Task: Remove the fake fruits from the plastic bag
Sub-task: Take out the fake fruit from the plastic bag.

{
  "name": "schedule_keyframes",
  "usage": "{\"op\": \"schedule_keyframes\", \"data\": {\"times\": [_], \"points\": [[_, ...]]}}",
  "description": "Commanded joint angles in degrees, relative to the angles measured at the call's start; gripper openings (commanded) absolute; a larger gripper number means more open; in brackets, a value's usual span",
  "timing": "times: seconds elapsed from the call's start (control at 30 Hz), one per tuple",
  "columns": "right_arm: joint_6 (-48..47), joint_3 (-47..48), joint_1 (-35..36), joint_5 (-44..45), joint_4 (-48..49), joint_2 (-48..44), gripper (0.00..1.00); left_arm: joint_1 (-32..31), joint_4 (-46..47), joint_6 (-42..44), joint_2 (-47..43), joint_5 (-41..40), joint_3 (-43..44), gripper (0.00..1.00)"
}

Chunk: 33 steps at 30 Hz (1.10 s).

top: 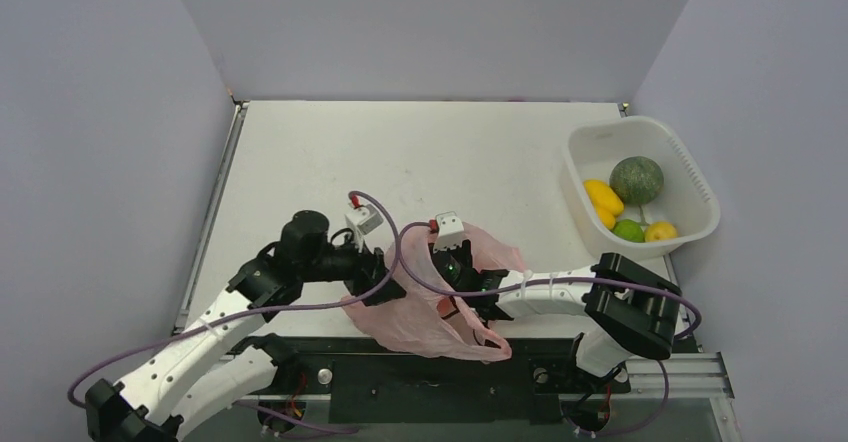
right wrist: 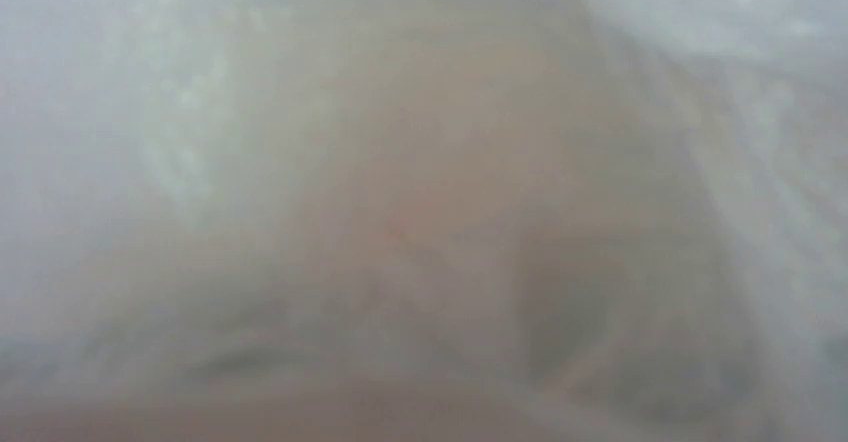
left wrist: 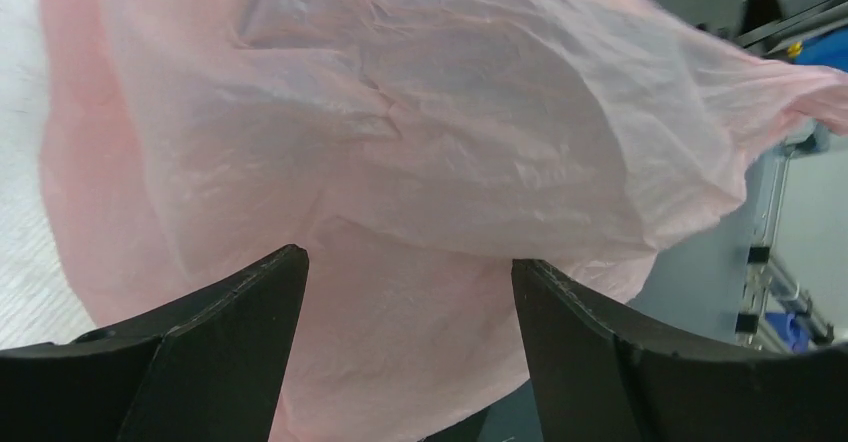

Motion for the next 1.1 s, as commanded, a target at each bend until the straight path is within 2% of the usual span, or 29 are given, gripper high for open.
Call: {"op": "schedule_keyframes", "data": {"times": [0.0, 0.1, 0.17, 0.2, 0.23, 0.27, 0.33, 0.43, 0.57, 0.67, 0.73, 0.9, 1.07], "points": [[1.03, 2.41, -0.11, -0.07, -1.37, -2.66, 0.05, -6.48, 1.49, 5.74, 6.44, -7.22, 3.41, 0.73], [1.30, 2.32, -0.12, -0.16, -2.92, -4.42, 0.05, -6.91, -3.69, 8.74, 12.29, -13.33, 6.83, 0.70], [1.35, 2.21, -0.13, -0.15, -4.00, -5.75, 0.05, -6.84, -7.84, 12.19, 15.95, -15.75, 8.87, 0.59], [1.21, 2.20, -0.12, -0.20, -4.72, -6.18, 0.05, -6.84, -9.24, 12.90, 16.94, -15.98, 9.53, 0.47], [1.04, 2.15, -0.11, -0.52, -5.03, -7.19, 0.05, -6.74, -9.59, 13.59, 18.61, -16.82, 9.61, 0.39], [0.54, 1.94, -0.20, -0.73, -5.55, -7.69, 0.05, -6.57, -9.85, 13.65, 19.95, -17.44, 9.84, 0.21], [-0.23, 1.32, -0.42, -2.24, -6.42, -9.42, 0.05, -5.04, -10.54, 13.71, 21.69, -18.26, 10.43, 0.09], [-0.91, -0.65, -1.48, -4.23, -7.39, -13.47, 0.05, -0.37, -11.02, 13.63, 22.23, -19.37, 10.68, 0.00], [-2.10, -4.77, -4.43, -12.34, -6.11, -19.26, 0.07, 5.28, -9.59, 13.53, 20.78, -18.74, 9.95, 0.00], [-2.93, -7.57, -7.12, -21.22, -4.87, -22.47, 0.15, 6.97, -9.13, 13.52, 20.65, -19.30, 9.67, 0.00], [-2.63, -9.14, -8.92, -24.09, -3.76, -23.81, 0.20, 7.25, -9.21, 13.45, 21.09, -19.60, 9.79, 0.00], [-1.87, -9.81, -10.72, -25.35, -2.27, -23.01, 0.44, 7.30, -9.40, 13.54, 21.95, -19.52, 9.98, 0.00], [-2.26, -6.59, -9.83, -21.04, -2.99, -12.86, 0.54, 7.16, -8.77, 13.96, 22.35, -15.61, 9.72, 0.00]]}}
